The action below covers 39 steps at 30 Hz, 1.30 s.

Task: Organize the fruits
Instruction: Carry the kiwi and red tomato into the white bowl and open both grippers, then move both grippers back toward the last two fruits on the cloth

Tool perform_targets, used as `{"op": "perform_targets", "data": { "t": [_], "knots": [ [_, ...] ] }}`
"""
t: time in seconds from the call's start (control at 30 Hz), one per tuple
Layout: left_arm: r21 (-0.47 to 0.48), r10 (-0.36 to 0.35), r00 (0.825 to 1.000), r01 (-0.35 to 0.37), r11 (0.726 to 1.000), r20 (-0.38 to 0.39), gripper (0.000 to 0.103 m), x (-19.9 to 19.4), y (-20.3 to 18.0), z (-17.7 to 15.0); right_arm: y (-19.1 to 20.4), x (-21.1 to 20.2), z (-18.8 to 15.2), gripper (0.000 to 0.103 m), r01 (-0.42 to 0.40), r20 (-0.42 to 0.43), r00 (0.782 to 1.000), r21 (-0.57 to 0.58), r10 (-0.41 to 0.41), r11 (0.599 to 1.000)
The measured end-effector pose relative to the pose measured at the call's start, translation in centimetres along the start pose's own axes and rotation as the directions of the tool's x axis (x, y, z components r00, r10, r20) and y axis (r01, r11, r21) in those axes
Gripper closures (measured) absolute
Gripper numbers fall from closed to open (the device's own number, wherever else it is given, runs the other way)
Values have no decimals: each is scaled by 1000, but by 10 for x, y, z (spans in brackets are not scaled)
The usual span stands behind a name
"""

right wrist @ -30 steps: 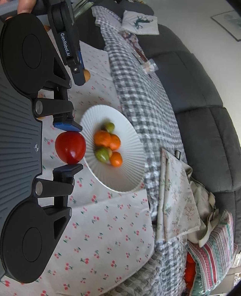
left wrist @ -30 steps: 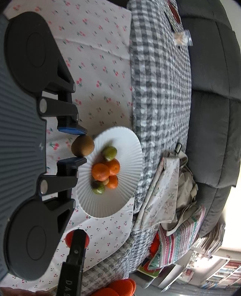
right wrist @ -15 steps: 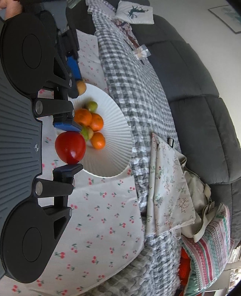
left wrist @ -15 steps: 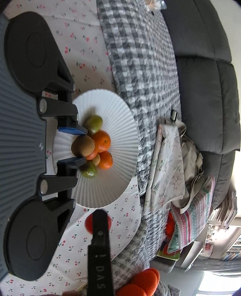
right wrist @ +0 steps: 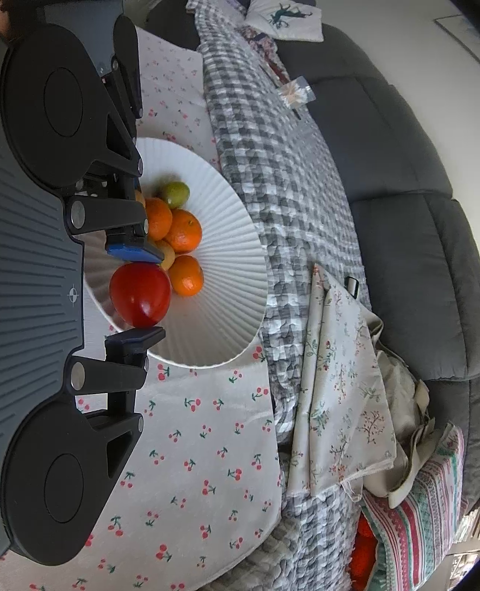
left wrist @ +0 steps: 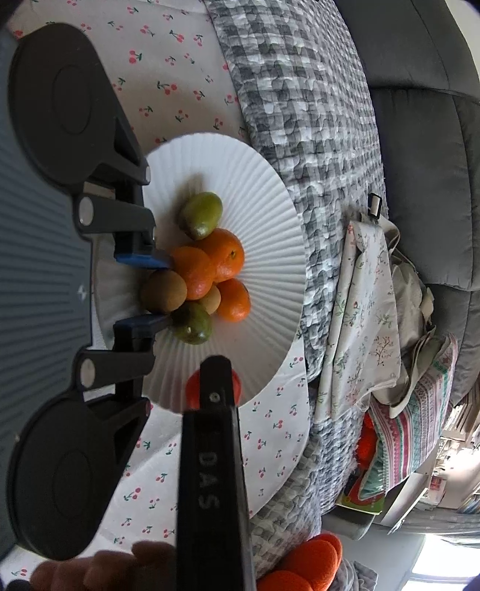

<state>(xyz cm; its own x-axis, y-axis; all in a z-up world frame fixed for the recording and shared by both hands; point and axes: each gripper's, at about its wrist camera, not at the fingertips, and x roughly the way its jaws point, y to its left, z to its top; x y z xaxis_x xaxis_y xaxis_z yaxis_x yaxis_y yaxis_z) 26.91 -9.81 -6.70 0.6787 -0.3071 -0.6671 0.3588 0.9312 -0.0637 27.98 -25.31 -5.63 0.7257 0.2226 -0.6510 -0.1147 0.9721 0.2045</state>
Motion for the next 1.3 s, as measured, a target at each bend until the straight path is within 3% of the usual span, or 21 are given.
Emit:
{"op": "perform_targets", "data": {
  "t": [0.37,0.47,0.53,0.67,0.9,1.3],
  "knots": [
    [-1,9,1000,-9,1000,14,77,2,1,1,0,11,-1,66,-20,-5,1000,21,20,1000],
    [0,9,1000,-9,1000,28,63,-5,1,2,-2,7,1,62,-23,-1,1000,49,23,999],
    [7,6,999,-6,1000,42,59,-12,2,3,-4,1,4,46,-32,22,999,69,31,997],
    [-3,9,998,-8,1000,64,45,-28,8,5,-15,-13,12,43,-73,55,996,138,66,988],
    [-56,29,997,-25,998,72,44,-54,29,1,-25,-31,15,43,-91,68,995,200,79,976],
    [-48,80,996,-78,996,37,43,-82,23,-21,-6,-69,2,37,-112,66,992,136,103,984]
  ]
}}
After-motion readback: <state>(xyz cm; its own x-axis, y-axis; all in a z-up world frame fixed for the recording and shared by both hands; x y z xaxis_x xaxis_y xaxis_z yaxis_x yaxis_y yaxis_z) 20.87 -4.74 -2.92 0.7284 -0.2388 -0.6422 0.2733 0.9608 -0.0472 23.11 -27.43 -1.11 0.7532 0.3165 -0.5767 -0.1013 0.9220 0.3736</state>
